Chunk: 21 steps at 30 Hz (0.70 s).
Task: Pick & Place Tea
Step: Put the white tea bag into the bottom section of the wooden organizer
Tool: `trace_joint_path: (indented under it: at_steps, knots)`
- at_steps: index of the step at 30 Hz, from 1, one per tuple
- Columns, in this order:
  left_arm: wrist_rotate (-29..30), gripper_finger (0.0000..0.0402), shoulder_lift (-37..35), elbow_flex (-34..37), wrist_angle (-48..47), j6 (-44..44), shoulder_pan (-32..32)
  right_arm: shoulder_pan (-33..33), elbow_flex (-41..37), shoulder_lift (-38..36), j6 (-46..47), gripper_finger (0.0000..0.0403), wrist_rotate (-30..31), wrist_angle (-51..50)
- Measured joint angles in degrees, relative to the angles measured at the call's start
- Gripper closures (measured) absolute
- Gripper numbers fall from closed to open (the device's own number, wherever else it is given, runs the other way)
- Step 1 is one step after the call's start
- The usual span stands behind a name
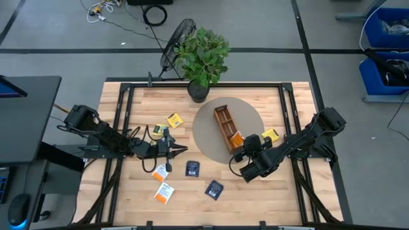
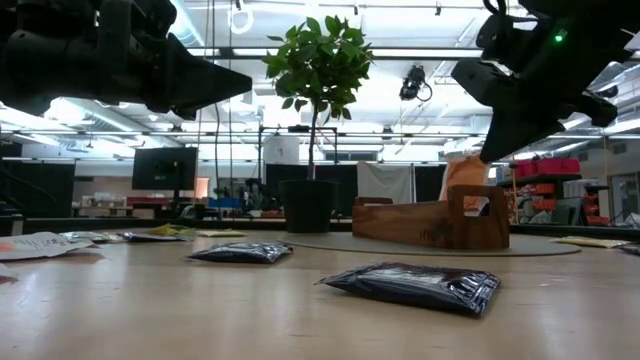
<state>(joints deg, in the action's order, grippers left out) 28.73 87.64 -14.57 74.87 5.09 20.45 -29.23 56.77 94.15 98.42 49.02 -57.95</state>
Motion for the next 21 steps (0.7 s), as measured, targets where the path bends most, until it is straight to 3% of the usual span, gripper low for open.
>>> trace_joint_path:
  at_steps: [11,21]
  knots:
    - [0.0,0.0369,0.0,0.0,0.1,0.0,0.0,0.0,0.0,0.0,-4.8,0.0374,-2.9,3.0]
    - [0.0,0.0369,0.0,0.0,-0.1,-0.8,0.0,0.0,0.0,0.0,-8.8,0.0268,-0.7,3.5]
